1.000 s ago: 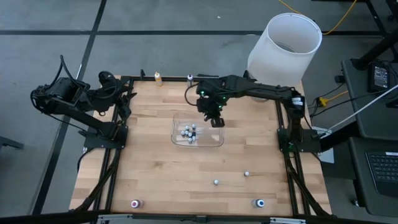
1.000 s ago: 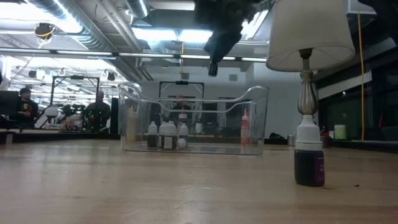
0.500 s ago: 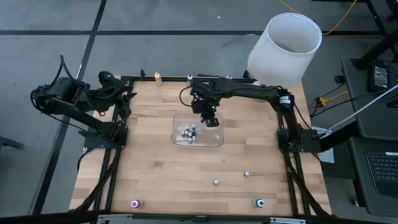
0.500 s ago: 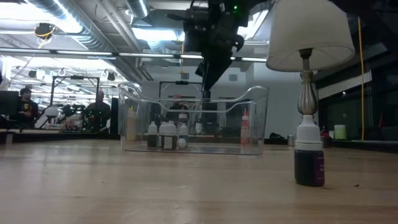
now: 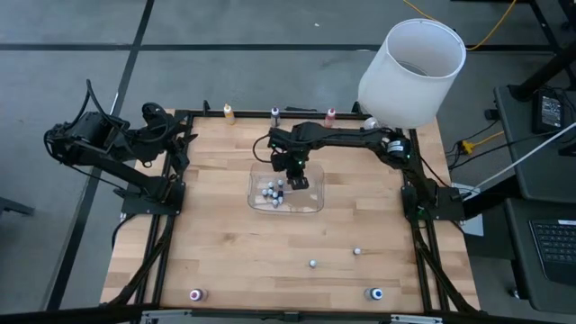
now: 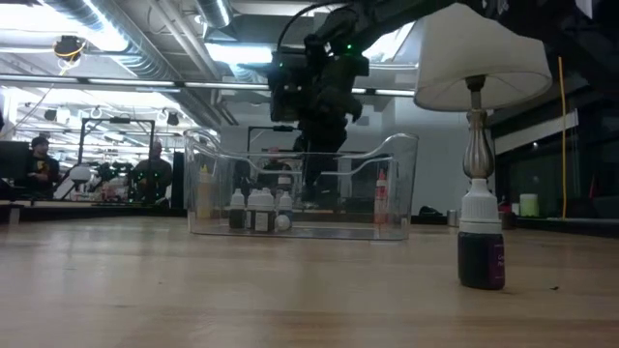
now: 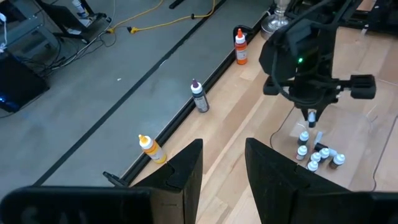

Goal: Pick & Place food coloring
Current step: Put the red food coloring bottle into the transparent bin

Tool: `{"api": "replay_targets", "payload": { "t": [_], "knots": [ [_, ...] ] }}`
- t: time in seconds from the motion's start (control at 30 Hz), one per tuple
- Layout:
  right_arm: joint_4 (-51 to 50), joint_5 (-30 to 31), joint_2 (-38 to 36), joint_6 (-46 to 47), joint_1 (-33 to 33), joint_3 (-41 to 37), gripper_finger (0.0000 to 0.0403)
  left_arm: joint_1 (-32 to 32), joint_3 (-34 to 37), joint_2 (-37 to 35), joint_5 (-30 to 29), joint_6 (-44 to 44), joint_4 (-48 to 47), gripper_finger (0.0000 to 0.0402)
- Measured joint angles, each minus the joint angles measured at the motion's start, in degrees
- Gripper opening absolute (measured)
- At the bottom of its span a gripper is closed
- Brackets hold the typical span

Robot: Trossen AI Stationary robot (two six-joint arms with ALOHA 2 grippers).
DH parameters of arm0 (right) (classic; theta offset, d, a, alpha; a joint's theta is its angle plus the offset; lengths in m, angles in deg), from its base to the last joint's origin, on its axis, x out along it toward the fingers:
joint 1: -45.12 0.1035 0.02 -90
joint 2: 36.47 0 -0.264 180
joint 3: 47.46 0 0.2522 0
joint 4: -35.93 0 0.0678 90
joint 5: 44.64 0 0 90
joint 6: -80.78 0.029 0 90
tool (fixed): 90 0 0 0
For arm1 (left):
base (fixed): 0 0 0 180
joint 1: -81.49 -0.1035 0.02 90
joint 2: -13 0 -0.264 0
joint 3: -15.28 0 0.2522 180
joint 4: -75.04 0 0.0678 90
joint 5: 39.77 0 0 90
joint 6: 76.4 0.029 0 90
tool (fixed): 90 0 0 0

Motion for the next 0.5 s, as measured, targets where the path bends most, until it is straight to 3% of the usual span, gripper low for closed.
{"api": "replay_targets", "payload": {
  "t": [0.5],
  "knots": [
    [5.84, 2.00, 0.81, 1.80, 0.07, -3.47, 0.0072, -0.01, 0.00, -0.03, 0.13, 0.08, -0.02, 0.0116]
  ]
}}
